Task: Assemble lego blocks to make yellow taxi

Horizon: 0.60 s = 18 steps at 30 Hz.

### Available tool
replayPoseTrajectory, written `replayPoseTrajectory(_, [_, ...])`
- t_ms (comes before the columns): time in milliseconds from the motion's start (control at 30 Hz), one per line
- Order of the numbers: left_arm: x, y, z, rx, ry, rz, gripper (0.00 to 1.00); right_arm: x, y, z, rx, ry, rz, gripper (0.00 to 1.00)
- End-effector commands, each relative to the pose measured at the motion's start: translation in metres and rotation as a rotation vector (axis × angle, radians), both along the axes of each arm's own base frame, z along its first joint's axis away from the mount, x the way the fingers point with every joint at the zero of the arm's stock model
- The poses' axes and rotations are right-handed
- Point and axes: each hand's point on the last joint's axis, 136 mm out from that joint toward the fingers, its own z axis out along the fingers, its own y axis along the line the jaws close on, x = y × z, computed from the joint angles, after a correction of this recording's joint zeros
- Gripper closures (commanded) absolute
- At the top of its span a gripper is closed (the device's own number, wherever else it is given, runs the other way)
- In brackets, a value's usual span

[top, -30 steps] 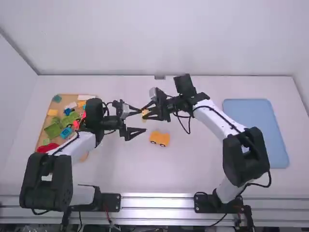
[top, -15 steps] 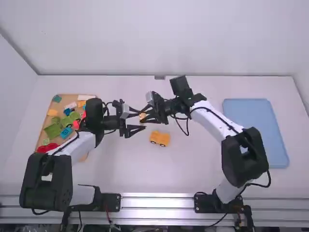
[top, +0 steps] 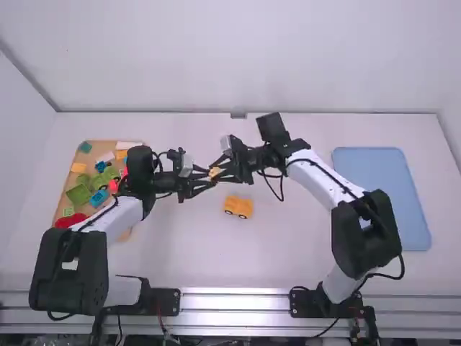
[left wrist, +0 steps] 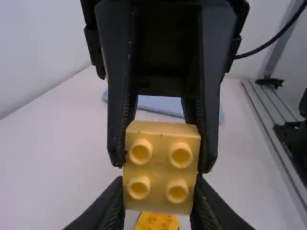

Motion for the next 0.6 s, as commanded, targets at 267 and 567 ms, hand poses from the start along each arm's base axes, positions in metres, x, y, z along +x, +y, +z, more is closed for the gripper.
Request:
replayPoseTrajectory(267, [0.006, 0.000, 0.004, -0.004, 0.040, 0.023, 0.81, 0.001, 0.005, 0.007, 0.016, -0.026, 0.016, 0.02])
replayPoseTrajectory(567, [0.046, 0.029, -0.051, 0.200, 0.235, 0.381, 0.84, 0.050, -0.014, 0.014, -0.026, 0.037, -0.197, 0.02])
